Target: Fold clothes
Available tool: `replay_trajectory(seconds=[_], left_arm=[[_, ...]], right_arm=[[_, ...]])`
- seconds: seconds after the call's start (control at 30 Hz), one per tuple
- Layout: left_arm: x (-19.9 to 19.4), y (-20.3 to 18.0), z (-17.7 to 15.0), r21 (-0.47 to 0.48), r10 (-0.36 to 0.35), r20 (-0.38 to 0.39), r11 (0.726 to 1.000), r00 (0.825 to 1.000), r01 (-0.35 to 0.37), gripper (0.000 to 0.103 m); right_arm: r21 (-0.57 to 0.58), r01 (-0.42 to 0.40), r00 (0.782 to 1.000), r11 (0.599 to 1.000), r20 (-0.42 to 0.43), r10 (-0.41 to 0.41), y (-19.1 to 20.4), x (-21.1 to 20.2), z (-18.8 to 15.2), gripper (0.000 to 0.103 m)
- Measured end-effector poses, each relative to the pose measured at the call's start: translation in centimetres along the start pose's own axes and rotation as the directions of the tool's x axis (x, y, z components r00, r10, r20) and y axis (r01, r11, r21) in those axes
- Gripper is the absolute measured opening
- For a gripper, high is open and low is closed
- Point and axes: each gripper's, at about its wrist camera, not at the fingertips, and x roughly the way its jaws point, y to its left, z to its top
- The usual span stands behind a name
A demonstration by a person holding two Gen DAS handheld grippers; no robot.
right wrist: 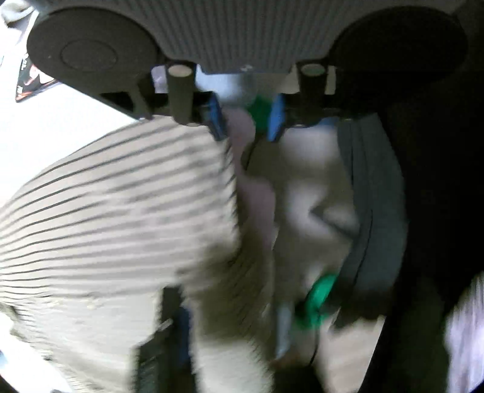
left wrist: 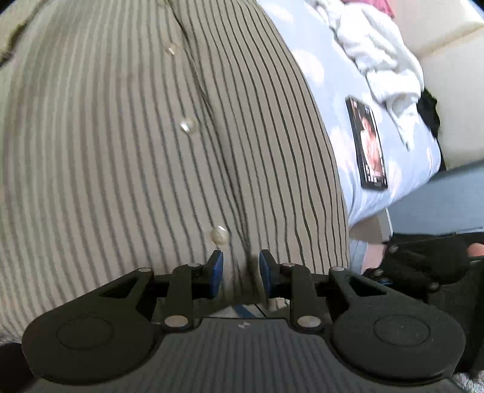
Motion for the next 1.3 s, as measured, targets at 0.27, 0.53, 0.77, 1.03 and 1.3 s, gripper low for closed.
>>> replay_trajectory(seconds=[0.27, 0.53, 0.77, 1.03, 1.3], left_arm=[[-4.3, 2.4, 0.3, -0.019, 0.081, 0.189, 0.997, 0.979, -0.079, 0.023], [-7.8, 6.1, 1.4, -0.093, 0.169, 0.251, 0.984, 0.953, -0.15, 0.045], [-12.5, 13.7, 4.5, -0.226, 0.27, 0.317, 0.953, 0.909, -0.204, 0.045], [-13.8, 20.7, 13.3, -0.25, 0.338, 0.377, 0.934, 0.862, -0.256, 0.045], [-12.4, 27.1, 22.0, -0.292, 0.39, 0.388, 0.911, 0.835, -0.29, 0.048]], right_arm=[[0.15, 0.09, 0.98, 0.985, 0.162, -0.114, -2.8, -2.7, 5.2, 0.063], [0.329, 0.19, 0.954, 0.925, 0.159, -0.253, -9.0, -2.6, 9.3, 0.067], [0.559, 0.265, 0.953, 0.786, -0.025, -0.303, -16.0, -2.1, 11.8, 0.075], [0.652, 0.199, 0.966, 0.731, -0.005, -0.259, -22.6, -2.9, 13.7, 0.08], [0.753, 0.178, 0.969, 0.634, -0.021, -0.247, -28.7, -2.4, 12.6, 0.081]])
